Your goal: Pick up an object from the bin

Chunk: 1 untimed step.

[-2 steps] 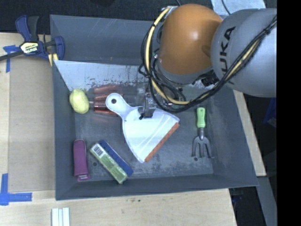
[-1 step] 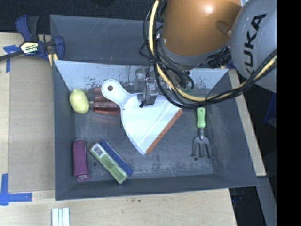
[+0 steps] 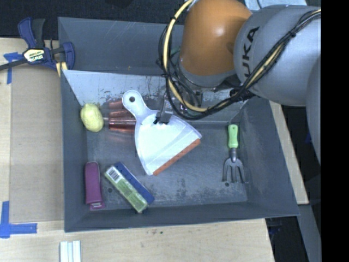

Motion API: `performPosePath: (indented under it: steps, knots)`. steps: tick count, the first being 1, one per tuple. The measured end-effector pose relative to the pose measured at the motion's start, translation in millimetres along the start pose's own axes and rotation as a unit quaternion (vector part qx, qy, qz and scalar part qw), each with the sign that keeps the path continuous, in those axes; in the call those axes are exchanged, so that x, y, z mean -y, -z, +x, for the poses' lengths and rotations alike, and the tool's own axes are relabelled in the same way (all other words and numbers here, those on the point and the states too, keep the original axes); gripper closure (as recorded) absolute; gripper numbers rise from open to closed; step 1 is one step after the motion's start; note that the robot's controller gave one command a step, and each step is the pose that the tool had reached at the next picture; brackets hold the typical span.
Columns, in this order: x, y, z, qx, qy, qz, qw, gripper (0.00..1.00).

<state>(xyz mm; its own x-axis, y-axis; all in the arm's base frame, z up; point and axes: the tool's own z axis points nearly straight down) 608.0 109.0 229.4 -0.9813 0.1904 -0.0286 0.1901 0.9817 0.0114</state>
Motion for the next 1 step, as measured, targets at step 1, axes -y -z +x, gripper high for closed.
performPosePath:
  steps: [1]
  knots:
    - [36.2,25.3,42.6,0.0041,0.059,-0.003,0.9983,1.00]
